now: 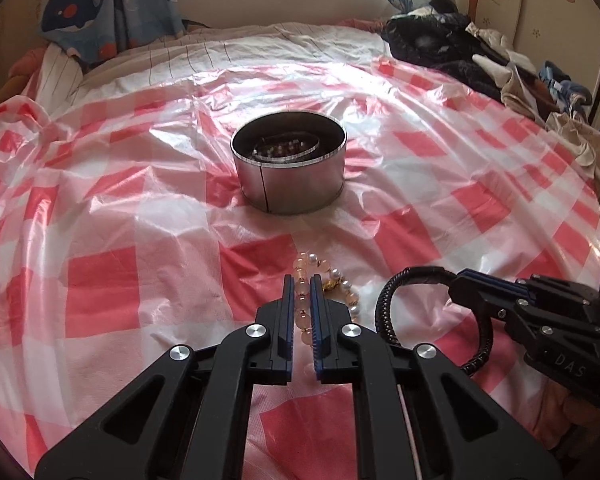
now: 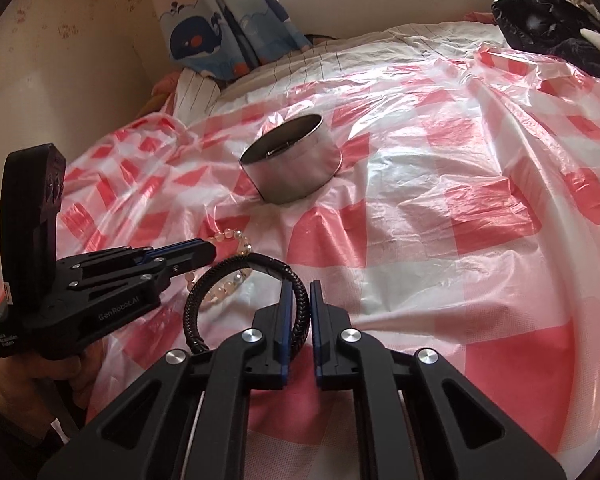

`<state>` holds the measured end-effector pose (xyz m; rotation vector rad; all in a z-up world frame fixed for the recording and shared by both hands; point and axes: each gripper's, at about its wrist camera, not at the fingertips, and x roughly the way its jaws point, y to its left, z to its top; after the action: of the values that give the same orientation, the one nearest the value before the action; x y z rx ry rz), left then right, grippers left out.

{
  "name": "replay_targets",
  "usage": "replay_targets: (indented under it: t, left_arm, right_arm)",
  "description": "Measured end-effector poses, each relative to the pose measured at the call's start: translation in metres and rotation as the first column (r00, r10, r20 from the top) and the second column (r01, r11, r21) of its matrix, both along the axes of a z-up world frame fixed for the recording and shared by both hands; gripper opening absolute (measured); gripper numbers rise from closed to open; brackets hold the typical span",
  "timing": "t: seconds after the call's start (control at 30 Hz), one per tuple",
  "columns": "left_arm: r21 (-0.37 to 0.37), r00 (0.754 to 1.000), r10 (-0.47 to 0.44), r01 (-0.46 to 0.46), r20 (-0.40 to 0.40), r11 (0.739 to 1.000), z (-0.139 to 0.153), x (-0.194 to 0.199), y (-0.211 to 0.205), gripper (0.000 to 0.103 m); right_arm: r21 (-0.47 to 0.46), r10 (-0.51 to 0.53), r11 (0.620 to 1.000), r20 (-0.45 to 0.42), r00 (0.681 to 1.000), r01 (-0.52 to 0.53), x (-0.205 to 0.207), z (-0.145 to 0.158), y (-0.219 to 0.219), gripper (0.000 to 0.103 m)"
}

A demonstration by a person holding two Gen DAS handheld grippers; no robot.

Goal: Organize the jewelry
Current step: 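Grasp the pearl bead bracelet with the left tool while the right tool holds the black bracelet, then carry the black braided and pearl bracelets over the silver tin with both tools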

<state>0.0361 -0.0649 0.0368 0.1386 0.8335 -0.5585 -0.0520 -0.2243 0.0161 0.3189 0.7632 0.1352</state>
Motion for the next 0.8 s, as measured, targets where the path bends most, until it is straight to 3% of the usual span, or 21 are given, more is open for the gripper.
replay_targets:
  t: [0.17,0.5,0.8]
  left_arm:
    - [-0.079,1.000,0.016,-0.016,0.008,0.997,0.023,0.002,0.010,0.007]
    - [-0.239,0.996,0.070,-0.055,0.055,0.970,0.079,0.021,0.028,0.007]
    - [-0.293,0.997,0.073,-0.059,0.037,0.954,0.094,0.052,0.013,0.007]
  right_arm:
    - [0.056,-0.020,0.998,0.051,0.998,0.017,-0.003,0.013,-0.008,0.009]
    - [-0.052,-0.072,0.995,0.219,0.973,0.086,0.019,0.071,-0.014,0.009]
    - [-0.109,-0.072,0.989,0.244,0.967,0.101,0.054,0.084,-0.016,0.009]
